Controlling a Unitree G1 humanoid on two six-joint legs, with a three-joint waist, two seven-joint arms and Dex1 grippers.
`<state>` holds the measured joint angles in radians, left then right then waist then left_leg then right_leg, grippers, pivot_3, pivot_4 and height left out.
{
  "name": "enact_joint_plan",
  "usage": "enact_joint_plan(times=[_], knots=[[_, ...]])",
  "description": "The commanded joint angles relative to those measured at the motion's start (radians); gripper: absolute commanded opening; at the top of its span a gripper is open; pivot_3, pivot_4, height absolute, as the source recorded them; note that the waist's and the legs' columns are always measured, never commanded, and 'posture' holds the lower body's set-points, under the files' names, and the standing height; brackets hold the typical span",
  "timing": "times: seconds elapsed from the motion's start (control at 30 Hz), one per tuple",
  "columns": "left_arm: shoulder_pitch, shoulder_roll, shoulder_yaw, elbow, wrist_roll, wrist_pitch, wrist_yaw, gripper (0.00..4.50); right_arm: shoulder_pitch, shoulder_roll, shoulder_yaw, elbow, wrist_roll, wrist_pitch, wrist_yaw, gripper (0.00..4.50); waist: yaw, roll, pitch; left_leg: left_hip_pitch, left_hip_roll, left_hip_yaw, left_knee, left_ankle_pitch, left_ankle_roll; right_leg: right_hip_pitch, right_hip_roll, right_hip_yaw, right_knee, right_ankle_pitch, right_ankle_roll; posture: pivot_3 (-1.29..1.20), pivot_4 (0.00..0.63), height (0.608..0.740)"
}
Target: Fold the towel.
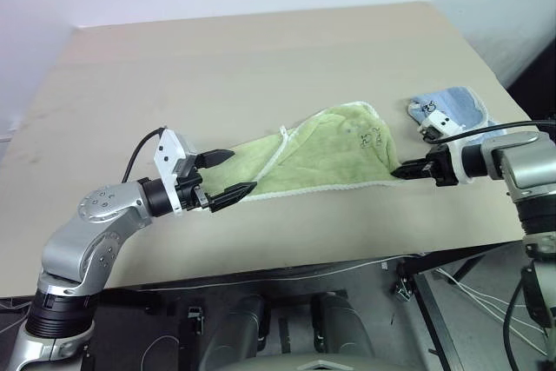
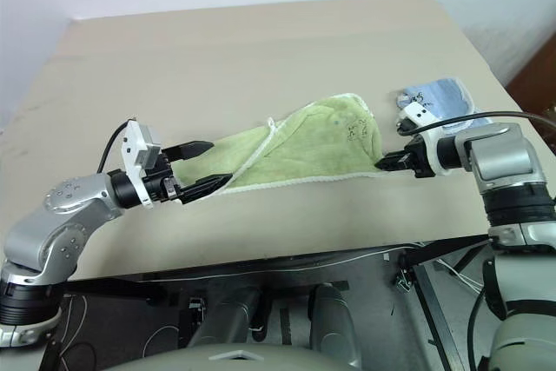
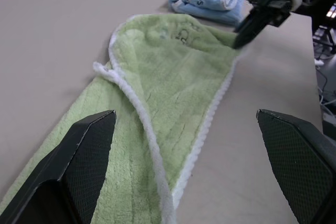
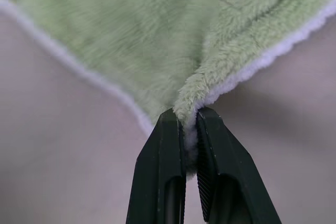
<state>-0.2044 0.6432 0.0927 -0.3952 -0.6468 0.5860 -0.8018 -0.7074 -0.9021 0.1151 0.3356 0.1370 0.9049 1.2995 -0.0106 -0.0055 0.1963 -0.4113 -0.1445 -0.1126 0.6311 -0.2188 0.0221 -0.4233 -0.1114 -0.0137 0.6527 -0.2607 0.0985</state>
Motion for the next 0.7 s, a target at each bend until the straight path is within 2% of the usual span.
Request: enact_joint_plan(times=[0.03,0.2,0.5,0.63,0.7], knots=[[-0.012,-0.001,0.019,-0.034,-0.025,0.009,0.007,4.5,0.025,-0.066,-0.006,-0.067,0.039,0.016,0.046,0.38,0.002,0.0,0.0,0.0,0.0,0.0,0.0,0.0,0.0,0.0,0.0,0.0,0.0,0.0,0.0,0.0,0.15,0.74],[-0.007,0.0,0.019,-0.03,-0.023,0.008,0.002,4.5,0.12,-0.159,-0.009,-0.196,0.109,0.055,0.116,0.38,0.004,0.0,0.0,0.0,0.0,0.0,0.0,-0.001,0.001,0.0,0.0,0.0,-0.001,0.0,0.0,0.0,0.15,0.74],[0.014,-0.003,0.018,0.005,-0.005,-0.031,-0.032,4.5,0.256,-0.247,-0.096,-0.38,0.267,0.084,0.164,0.38,0.006,0.0,0.0,0.0,0.0,0.0,0.0,-0.001,0.002,0.0,0.0,0.0,-0.001,0.0,0.0,0.0,0.15,0.74],[0.019,-0.004,0.017,0.006,-0.001,-0.038,-0.04,4.5,0.309,-0.29,-0.095,-0.417,0.284,0.065,0.161,0.38,0.018,0.0,0.0,0.0,0.0,0.0,0.0,-0.002,0.003,0.001,-0.001,0.0,-0.002,0.0,0.0,0.0,0.15,0.74],[0.017,-0.006,0.014,0.002,0.002,-0.036,-0.037,4.5,0.326,-0.29,-0.094,-0.421,0.292,0.057,0.15,0.77,0.023,0.0,0.0,0.0,0.0,0.0,0.0,-0.002,0.003,0.001,-0.001,0.0,-0.002,0.0,0.0,0.0,0.15,0.74]])
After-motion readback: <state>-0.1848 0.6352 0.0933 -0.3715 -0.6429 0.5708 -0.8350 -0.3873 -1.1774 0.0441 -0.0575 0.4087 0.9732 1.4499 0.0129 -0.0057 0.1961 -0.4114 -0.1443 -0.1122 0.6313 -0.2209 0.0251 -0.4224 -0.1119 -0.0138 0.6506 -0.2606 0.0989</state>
